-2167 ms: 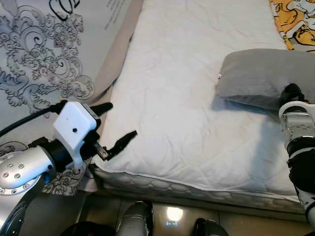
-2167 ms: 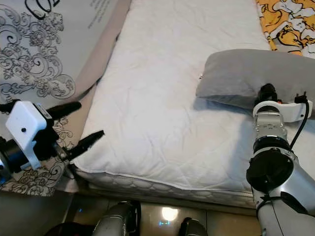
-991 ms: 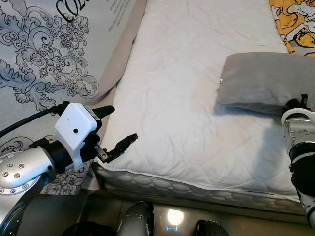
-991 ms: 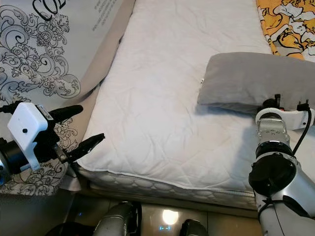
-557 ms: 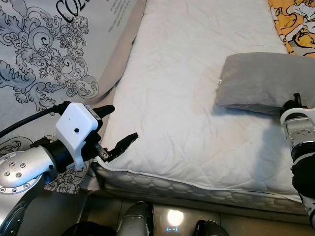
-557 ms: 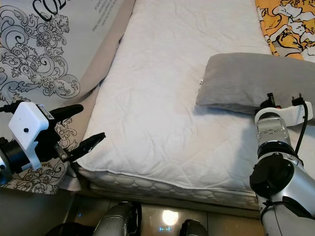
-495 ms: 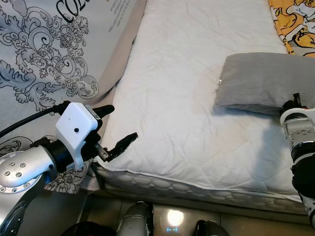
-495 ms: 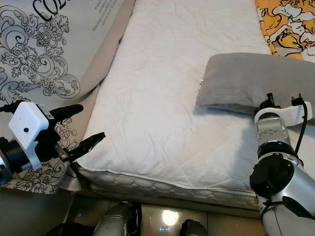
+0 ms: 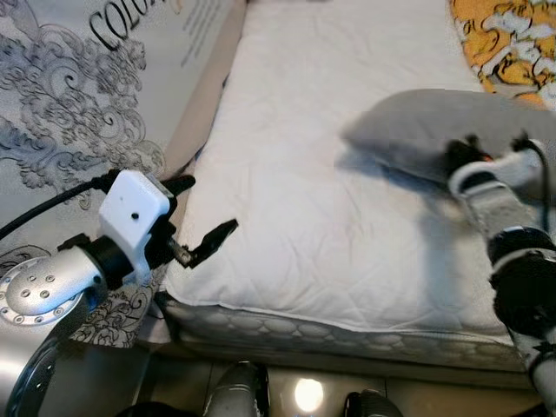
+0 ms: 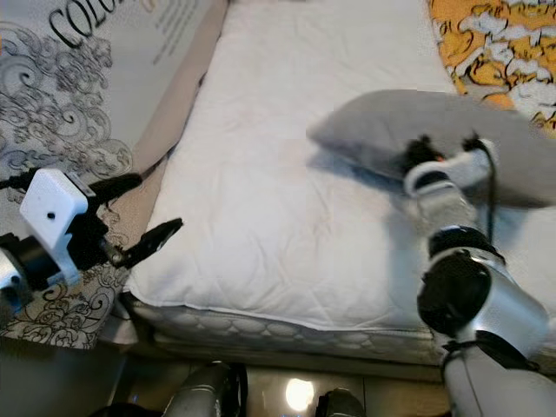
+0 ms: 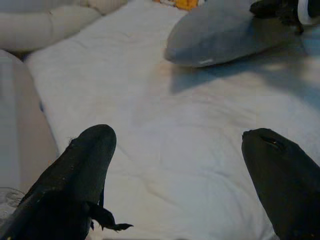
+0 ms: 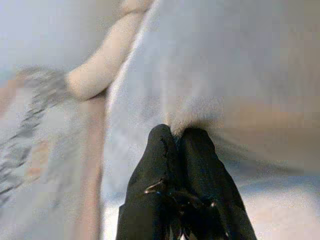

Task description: Clean up the room

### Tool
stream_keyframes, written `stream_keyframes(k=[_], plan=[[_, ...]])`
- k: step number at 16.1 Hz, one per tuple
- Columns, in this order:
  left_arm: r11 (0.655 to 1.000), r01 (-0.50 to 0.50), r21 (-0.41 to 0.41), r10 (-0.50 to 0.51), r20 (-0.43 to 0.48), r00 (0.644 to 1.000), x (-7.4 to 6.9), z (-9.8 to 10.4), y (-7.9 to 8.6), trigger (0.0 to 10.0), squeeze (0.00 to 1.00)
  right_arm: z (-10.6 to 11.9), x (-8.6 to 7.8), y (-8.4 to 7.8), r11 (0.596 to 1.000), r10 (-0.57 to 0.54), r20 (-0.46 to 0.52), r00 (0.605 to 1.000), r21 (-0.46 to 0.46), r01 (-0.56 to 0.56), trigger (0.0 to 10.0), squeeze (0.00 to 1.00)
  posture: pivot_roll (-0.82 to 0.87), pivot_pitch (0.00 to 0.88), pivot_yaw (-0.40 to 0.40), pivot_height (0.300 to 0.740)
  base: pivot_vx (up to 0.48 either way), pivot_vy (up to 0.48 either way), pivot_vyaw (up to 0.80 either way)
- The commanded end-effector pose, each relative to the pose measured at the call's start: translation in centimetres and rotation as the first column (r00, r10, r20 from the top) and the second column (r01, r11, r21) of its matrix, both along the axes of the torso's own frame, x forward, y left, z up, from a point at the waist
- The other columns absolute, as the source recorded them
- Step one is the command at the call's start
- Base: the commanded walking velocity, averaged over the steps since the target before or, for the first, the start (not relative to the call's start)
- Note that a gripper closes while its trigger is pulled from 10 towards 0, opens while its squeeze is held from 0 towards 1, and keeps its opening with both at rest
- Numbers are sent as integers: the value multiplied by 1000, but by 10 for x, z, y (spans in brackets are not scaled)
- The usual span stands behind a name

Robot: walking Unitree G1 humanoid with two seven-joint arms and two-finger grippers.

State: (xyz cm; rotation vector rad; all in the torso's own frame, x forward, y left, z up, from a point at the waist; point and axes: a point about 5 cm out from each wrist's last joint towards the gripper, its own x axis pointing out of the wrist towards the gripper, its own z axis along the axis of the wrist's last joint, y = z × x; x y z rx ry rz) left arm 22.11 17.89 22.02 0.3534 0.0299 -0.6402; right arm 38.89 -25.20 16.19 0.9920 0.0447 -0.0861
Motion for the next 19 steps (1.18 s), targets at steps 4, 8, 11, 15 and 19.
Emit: stream_keyframes(k=[4, 8, 11, 15, 19], plan=[[1000, -27, -10, 27, 28, 999, 9, -6, 0, 10000, 329, 15, 11, 77, 915, 395, 221, 892, -8, -404, 0, 0, 167, 17, 74, 740, 0, 0, 0], [999, -44, -7, 44, 33, 998, 12, -12, 2, 10000, 333, -15, 0, 121, 853, 512, 195, 836, -3, -522, 0, 0, 159, 12, 67, 740, 0, 0, 0], [998, -57, -20, 58, 22, 998, 16, -18, 2, 10000, 325, -32, -3, 125, 899, 438, 102, 893, -49, -435, 10000, 0, 141, 0, 55, 740, 0, 0, 0], [973, -191, -131, 179, -96, 979, 21, -43, 1, 10000, 353, -22, -4, 90, 945, 288, 147, 946, -205, -256, 10000, 1000, 91, 0, 47, 740, 0, 0, 0], [951, -236, -201, 196, -203, 960, 23, -63, -15, 10000, 1000, -24, -35, 42, 867, 123, 102, 987, -495, -57, 10000, 1000, 28, 0, 66, 740, 0, 0, 0]])
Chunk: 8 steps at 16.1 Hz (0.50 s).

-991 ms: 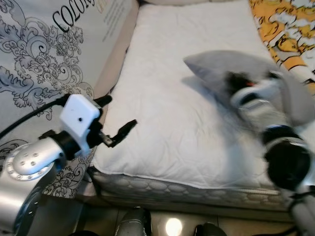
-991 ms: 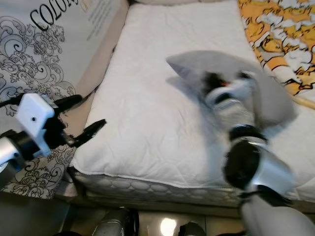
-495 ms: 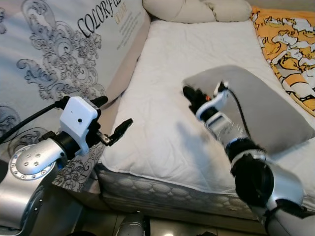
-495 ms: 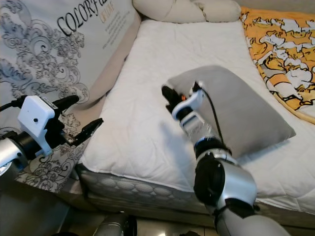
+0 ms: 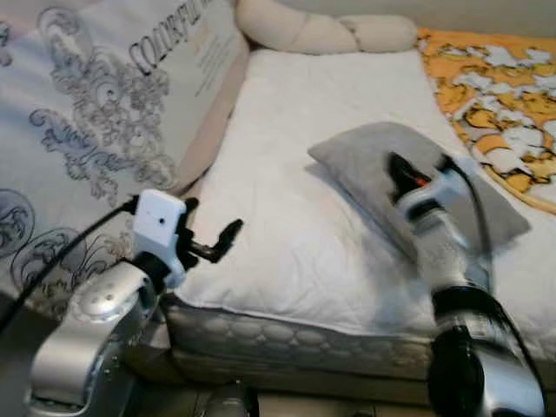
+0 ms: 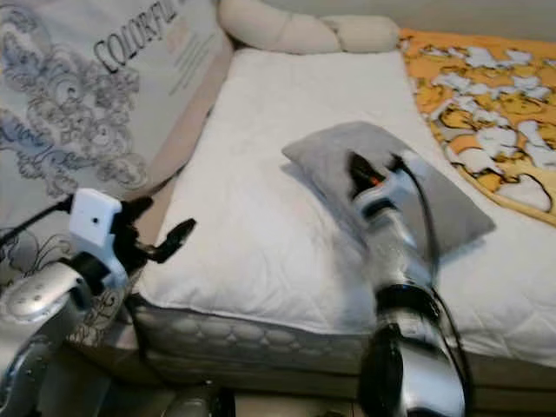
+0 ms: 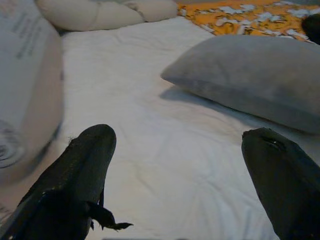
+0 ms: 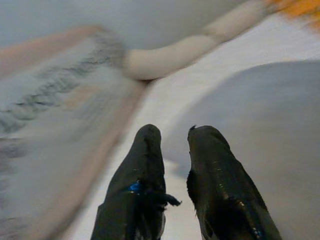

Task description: Clean up the room

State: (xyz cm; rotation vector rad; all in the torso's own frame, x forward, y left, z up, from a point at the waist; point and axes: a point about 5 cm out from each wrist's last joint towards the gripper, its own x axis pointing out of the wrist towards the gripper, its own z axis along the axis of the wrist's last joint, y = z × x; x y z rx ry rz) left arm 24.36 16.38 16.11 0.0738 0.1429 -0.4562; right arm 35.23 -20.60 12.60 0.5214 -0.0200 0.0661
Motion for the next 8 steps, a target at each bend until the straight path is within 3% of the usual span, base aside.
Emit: stream_keyframes(k=[1, 3, 6, 8], plan=[[1000, -10, -3, 10, -28, 1000, 0, -5, -3, 10000, 1000, 12, -5, -15, 994, -64, 24, 998, -90, 66, 10000, 1000, 16, 0, 76, 740, 0, 0, 0], [1000, -14, -20, 13, -48, 999, 2, -9, -10, 10000, 1000, 7, -21, -46, 965, -195, -24, 980, -185, 188, 10000, 1000, -12, 0, 91, 740, 0, 0, 0], [999, 25, -32, -27, -64, 998, 4, -10, -18, 10000, 1000, 2, -36, -77, 922, -326, -90, 941, -251, 295, 10000, 1000, -17, 0, 96, 740, 0, 0, 0], [998, 48, -31, -50, -70, 996, 4, -11, -21, 10000, 1000, -4, -41, -87, 905, -369, -139, 919, -279, 321, 10000, 1000, -20, 0, 98, 740, 0, 0, 0]])
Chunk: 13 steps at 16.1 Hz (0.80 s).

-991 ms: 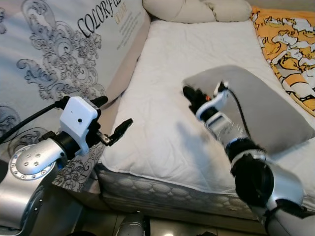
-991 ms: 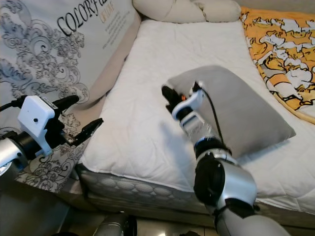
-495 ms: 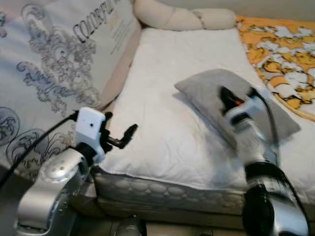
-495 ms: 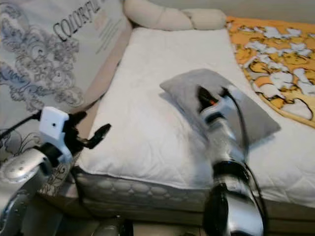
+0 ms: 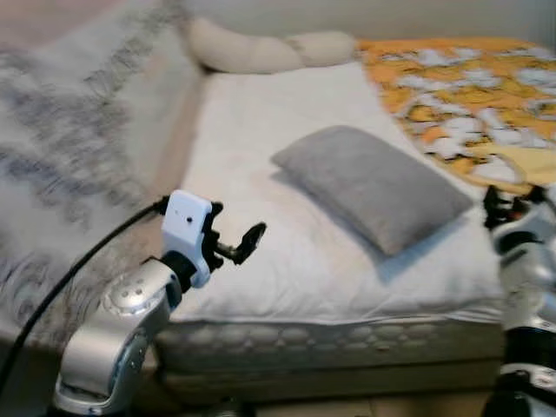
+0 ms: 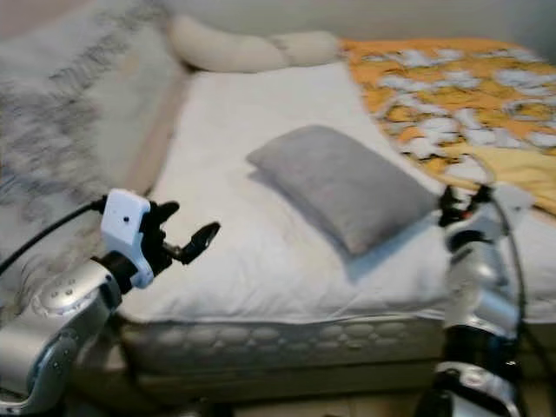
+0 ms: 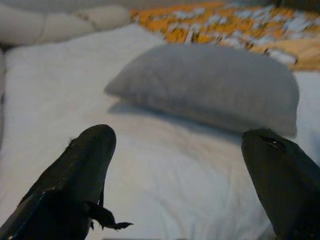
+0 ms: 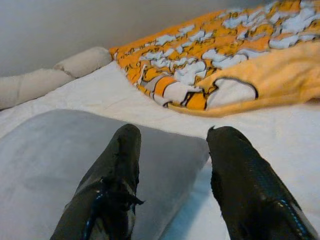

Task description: Clean up the room

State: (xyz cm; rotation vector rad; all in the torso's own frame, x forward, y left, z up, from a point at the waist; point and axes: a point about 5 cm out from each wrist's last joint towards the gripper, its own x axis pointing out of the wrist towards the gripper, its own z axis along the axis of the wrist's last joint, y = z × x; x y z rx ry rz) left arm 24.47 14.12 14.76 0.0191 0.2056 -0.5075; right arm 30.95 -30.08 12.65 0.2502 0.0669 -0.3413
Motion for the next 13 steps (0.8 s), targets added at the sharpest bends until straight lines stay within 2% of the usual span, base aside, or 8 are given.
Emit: stream_keyframes(k=[1, 3, 4, 5, 6, 9, 12, 13], plan=[[1000, 4, 13, -4, 8, 1000, 4, 2, 1, 10000, 1000, -12, 0, 6, 999, 33, -78, 996, 17, -31, 10000, 1000, -26, 0, 97, 740, 0, 0, 0], [998, -66, -1, 66, 19, 998, 8, 2, 6, 10000, 1000, -13, -3, 12, 995, 99, -114, 988, 23, -97, 10000, 1000, -36, 0, 90, 740, 0, 0, 0], [995, -100, 2, 100, 10, 995, 9, 1, 9, 10000, 910, -12, -5, 15, 994, 110, -110, 988, 30, -108, 10000, 1000, -37, 0, 88, 740, 0, 0, 0], [990, -142, -15, 142, -6, 990, 9, -3, 12, 10000, 690, -13, -12, 23, 987, 158, -101, 982, 39, -155, 10000, 1000, -40, 0, 74, 740, 0, 0, 0], [983, -181, 38, 181, 8, 983, 6, -7, 17, 10000, 0, -16, -21, 35, 975, 222, -96, 970, 35, -219, 10000, 1000, -32, 0, 54, 740, 0, 0, 0], [961, -259, 93, 257, 40, 966, -4, -16, 23, 10000, 0, -28, -49, 77, 885, 457, -130, 880, -32, -464, 10000, 1000, 11, 0, -6, 740, 0, 0, 0], [954, -291, 71, 288, 54, 956, -14, -17, 23, 10000, 0, -34, -69, 99, 844, 524, -144, 839, -43, -535, 10000, 1000, 35, 0, -27, 740, 0, 0, 0], [950, -304, 65, 301, 54, 952, -15, -17, 23, 10000, 0, -35, -73, 103, 838, 535, -143, 833, -38, -545, 10000, 745, 38, 0, -29, 740, 0, 0, 0]])
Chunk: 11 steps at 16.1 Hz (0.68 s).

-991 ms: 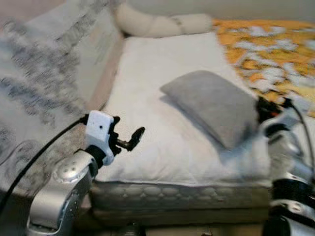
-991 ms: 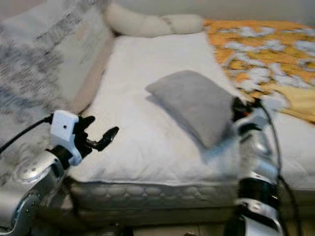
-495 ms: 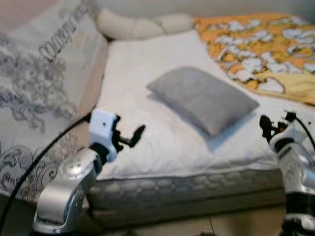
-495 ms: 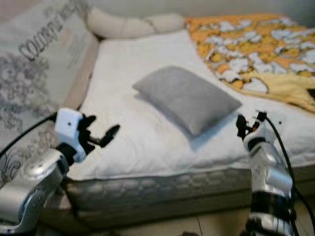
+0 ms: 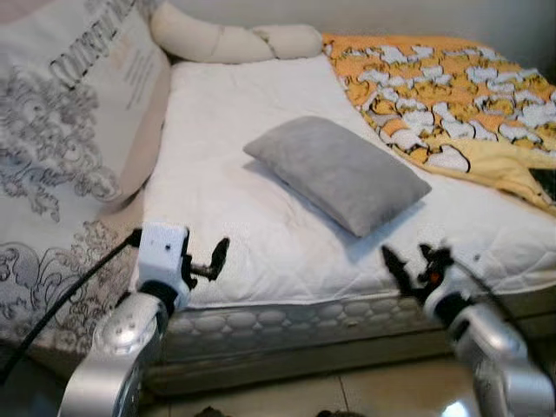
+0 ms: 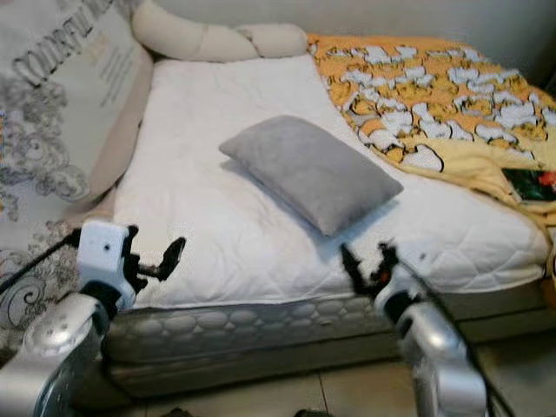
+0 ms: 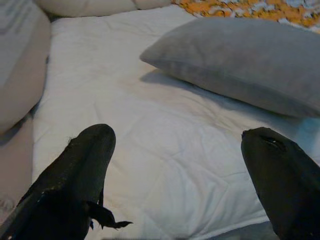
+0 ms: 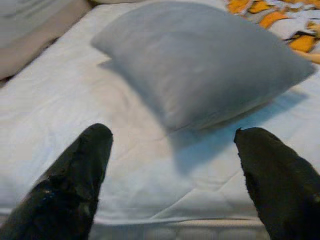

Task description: Clean up the room

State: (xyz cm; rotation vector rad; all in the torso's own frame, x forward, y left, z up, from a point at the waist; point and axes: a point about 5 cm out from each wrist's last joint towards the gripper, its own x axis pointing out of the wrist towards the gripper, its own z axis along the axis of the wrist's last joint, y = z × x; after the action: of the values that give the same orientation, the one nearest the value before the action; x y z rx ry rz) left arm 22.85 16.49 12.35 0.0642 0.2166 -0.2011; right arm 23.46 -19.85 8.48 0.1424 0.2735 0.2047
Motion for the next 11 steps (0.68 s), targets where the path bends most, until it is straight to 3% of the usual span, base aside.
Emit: stream_keyframes(k=[1, 3, 7, 8, 11], plan=[[1000, -18, 0, 18, 40, 999, 1, 7, 0, 10000, 0, 8, -1, 4, 1000, 19, 31, 999, -16, -18, 10000, 0, 39, 0, -30, 740, 0, 0, 0], [998, -37, 45, 34, 56, 998, 4, 5, -1, 10000, 0, 8, -5, 16, 996, 73, 45, 996, -53, -71, 10000, 0, 31, 0, -19, 740, 0, 0, 0], [997, -54, 56, 49, 81, 995, 12, 7, -1, 10000, 0, 8, -3, 19, 999, 35, 50, 998, -43, -33, 10000, 0, 19, 0, -10, 740, 0, -480, 800], [998, -51, 32, 49, 82, 995, 13, 7, -1, 10000, 0, 6, -4, 16, 1000, 1, 33, 999, -14, -1, 10000, 0, 20, 0, -9, 740, 0, 0, 0], [998, -40, 41, 36, 87, 996, 17, 7, 2, 10000, 0, 5, -4, 20, 999, 14, 26, 1000, -46, -12, 10000, 0, 14, 0, -11, 740, 0, 0, 0]])
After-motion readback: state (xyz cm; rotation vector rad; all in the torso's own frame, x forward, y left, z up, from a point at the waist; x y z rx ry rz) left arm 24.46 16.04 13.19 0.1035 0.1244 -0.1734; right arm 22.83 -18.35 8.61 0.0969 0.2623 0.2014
